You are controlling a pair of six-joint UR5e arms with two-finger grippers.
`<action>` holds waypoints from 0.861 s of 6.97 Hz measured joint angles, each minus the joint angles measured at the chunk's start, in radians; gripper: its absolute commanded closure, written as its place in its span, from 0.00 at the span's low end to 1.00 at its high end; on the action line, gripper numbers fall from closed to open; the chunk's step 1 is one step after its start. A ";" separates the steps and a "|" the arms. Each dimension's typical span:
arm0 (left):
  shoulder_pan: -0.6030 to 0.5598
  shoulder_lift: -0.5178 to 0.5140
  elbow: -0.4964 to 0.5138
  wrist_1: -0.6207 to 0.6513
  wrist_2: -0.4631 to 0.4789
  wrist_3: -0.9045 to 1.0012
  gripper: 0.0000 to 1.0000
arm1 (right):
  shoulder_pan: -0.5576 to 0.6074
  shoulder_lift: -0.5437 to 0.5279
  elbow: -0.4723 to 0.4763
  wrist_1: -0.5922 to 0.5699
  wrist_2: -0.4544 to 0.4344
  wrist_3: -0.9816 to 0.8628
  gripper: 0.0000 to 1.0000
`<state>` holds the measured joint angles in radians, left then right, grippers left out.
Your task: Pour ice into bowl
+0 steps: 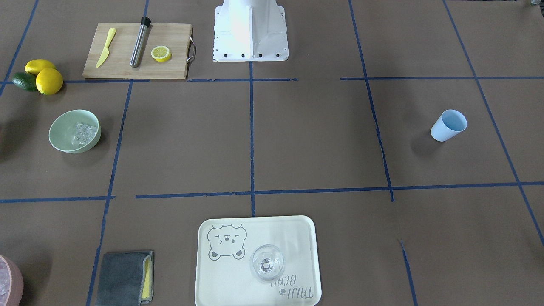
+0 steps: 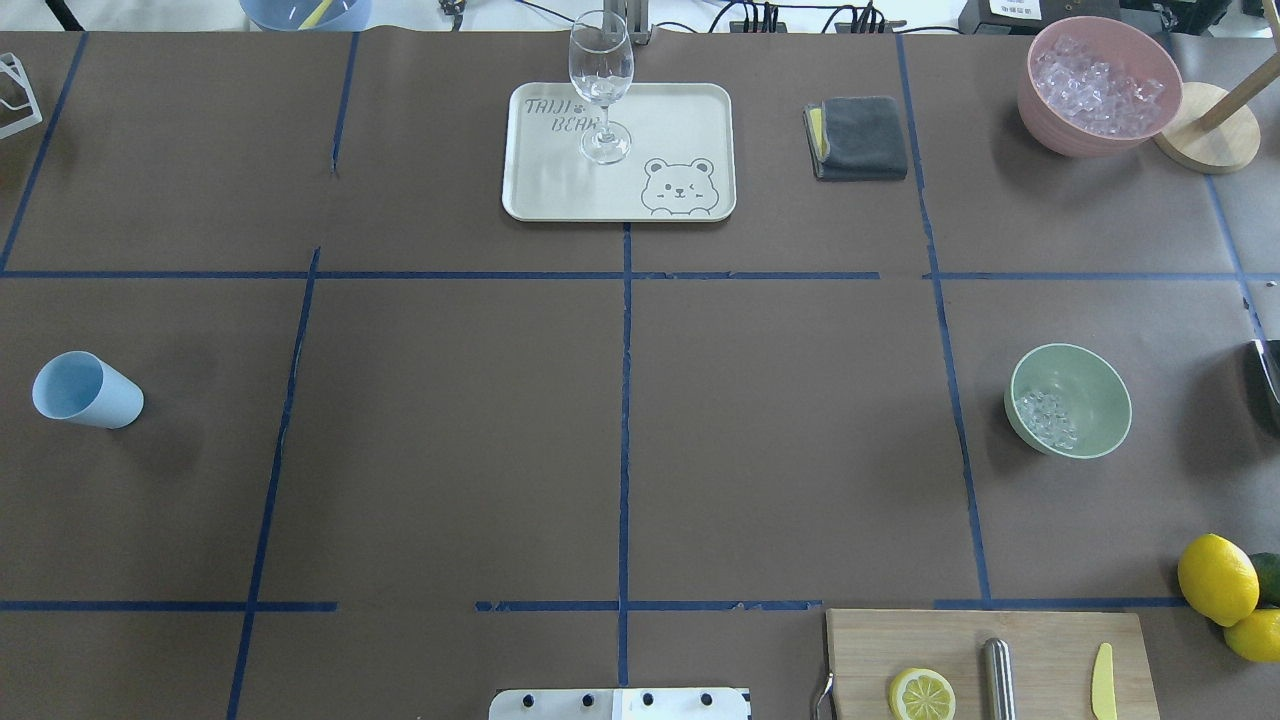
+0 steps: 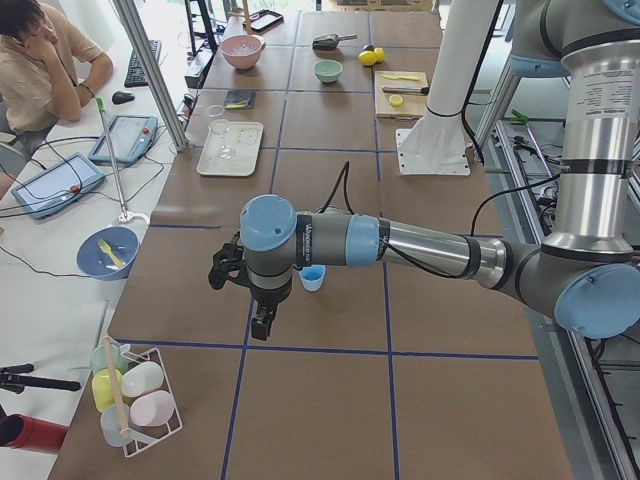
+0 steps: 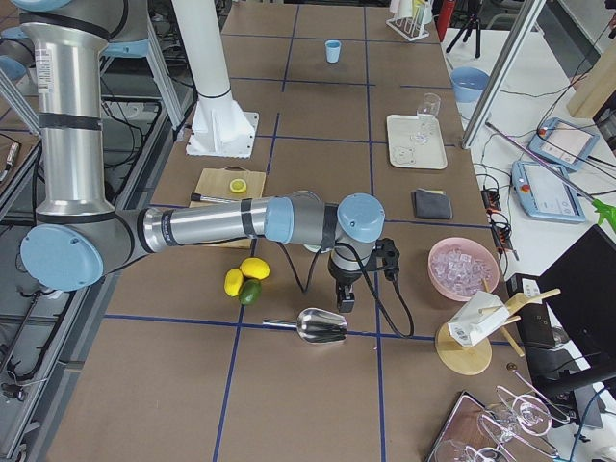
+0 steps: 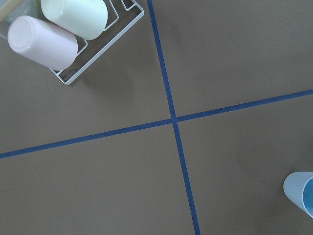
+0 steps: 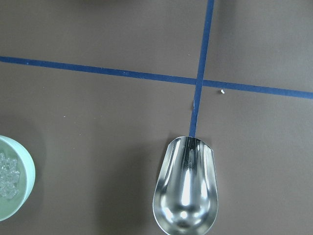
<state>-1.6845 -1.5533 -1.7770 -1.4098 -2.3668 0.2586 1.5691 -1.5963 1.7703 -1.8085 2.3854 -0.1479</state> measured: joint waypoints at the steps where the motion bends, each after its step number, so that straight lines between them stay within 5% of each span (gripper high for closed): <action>1: 0.009 0.010 0.002 -0.001 -0.003 0.000 0.00 | -0.004 -0.003 0.000 0.001 0.000 0.000 0.00; 6: 0.025 0.043 0.035 -0.140 -0.048 0.002 0.00 | -0.080 -0.014 0.004 0.028 0.005 0.004 0.00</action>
<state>-1.6599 -1.5104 -1.7422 -1.5494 -2.4144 0.2603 1.4888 -1.6098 1.7744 -1.7805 2.3908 -0.1443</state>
